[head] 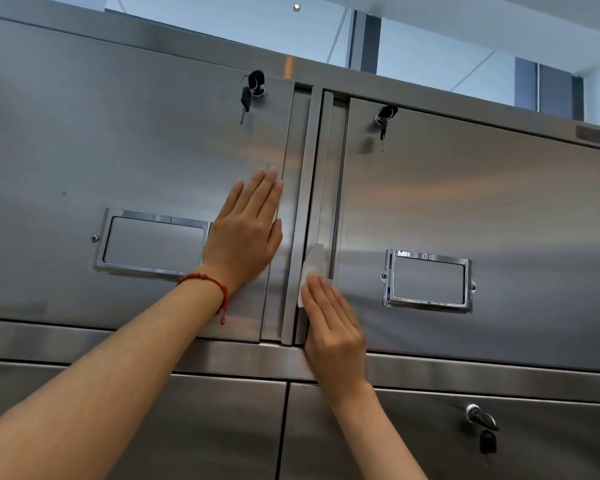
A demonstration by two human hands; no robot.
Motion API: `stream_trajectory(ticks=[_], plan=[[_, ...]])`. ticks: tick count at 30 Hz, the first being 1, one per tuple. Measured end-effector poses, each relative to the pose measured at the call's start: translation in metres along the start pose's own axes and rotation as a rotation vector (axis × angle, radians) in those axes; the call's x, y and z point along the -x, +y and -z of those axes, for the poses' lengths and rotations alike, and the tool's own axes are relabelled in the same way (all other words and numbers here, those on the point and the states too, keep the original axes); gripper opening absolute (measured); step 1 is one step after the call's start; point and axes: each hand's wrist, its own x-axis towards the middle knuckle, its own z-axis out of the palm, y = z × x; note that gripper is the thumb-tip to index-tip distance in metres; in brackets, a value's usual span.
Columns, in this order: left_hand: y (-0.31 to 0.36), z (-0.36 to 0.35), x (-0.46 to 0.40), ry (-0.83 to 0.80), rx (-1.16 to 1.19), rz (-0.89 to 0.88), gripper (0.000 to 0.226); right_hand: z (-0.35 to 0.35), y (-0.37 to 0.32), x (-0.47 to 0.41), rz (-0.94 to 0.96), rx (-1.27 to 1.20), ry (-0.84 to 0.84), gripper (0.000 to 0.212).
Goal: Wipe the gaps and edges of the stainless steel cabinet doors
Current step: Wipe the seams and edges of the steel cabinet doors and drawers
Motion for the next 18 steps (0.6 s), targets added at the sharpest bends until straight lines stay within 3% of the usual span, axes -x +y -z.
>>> stream_trajectory(ticks=[18], plan=[[-0.001,-0.003,0.000,-0.004,-0.026,-0.005,0.052,-0.010,0.013,-0.034,0.003,0.010,0.039,0.030]])
